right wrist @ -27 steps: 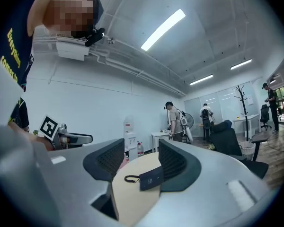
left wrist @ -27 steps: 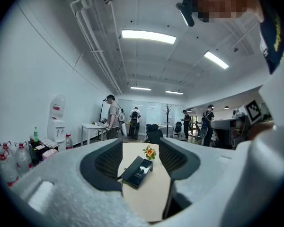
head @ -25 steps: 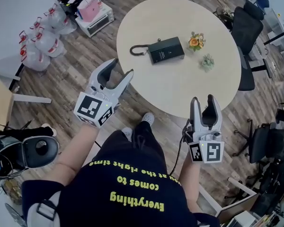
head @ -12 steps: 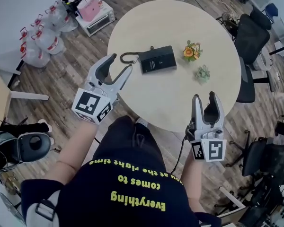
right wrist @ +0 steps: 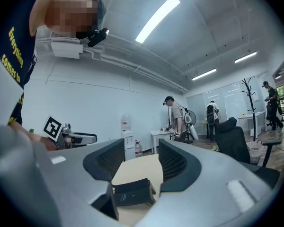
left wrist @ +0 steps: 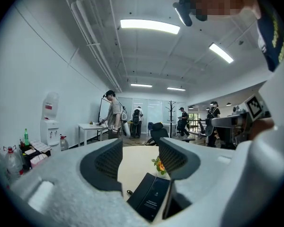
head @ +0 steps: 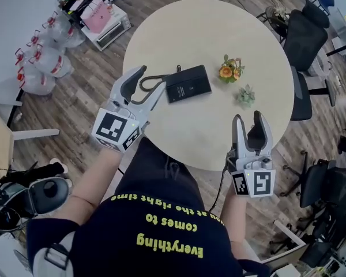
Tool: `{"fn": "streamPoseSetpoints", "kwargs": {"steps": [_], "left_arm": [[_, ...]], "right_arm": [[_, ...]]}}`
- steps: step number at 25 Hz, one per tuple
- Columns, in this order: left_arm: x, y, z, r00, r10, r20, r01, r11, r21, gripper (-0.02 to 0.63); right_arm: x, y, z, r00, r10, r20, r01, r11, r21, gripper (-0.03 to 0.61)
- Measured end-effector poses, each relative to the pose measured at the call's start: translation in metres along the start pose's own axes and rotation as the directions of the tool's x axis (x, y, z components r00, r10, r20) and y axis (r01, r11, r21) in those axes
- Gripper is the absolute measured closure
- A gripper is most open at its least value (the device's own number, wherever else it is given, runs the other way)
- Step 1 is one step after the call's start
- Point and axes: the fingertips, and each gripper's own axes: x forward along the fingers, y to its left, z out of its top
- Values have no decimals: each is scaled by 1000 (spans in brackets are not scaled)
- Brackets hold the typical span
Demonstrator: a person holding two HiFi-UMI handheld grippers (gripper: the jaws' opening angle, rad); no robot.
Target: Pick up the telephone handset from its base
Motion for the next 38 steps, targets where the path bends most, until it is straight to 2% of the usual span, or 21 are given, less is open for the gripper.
{"fn": "streamPoseSetpoints", "kwargs": {"steps": [8, 13, 24, 38], "left_arm": [[49, 36, -2, 993, -114, -10, 114, 993, -5, 371], [71, 44, -13, 988, -153, -33, 153, 988, -30, 371], [96, 30, -44, 978, -185, -94, 180, 982, -55, 371], [137, 15, -115, 935, -262, -239, 257, 965, -50, 371]], "right_arm": [[42, -7, -1, 993, -115, 4, 115, 993, 16, 354], [55, -10, -12, 989, -145, -20, 146, 989, 36, 354], [62, -35, -33, 988, -131, -78, 135, 989, 59, 354], [73, -58, -79, 981, -110, -160, 131, 983, 125, 354]]}}
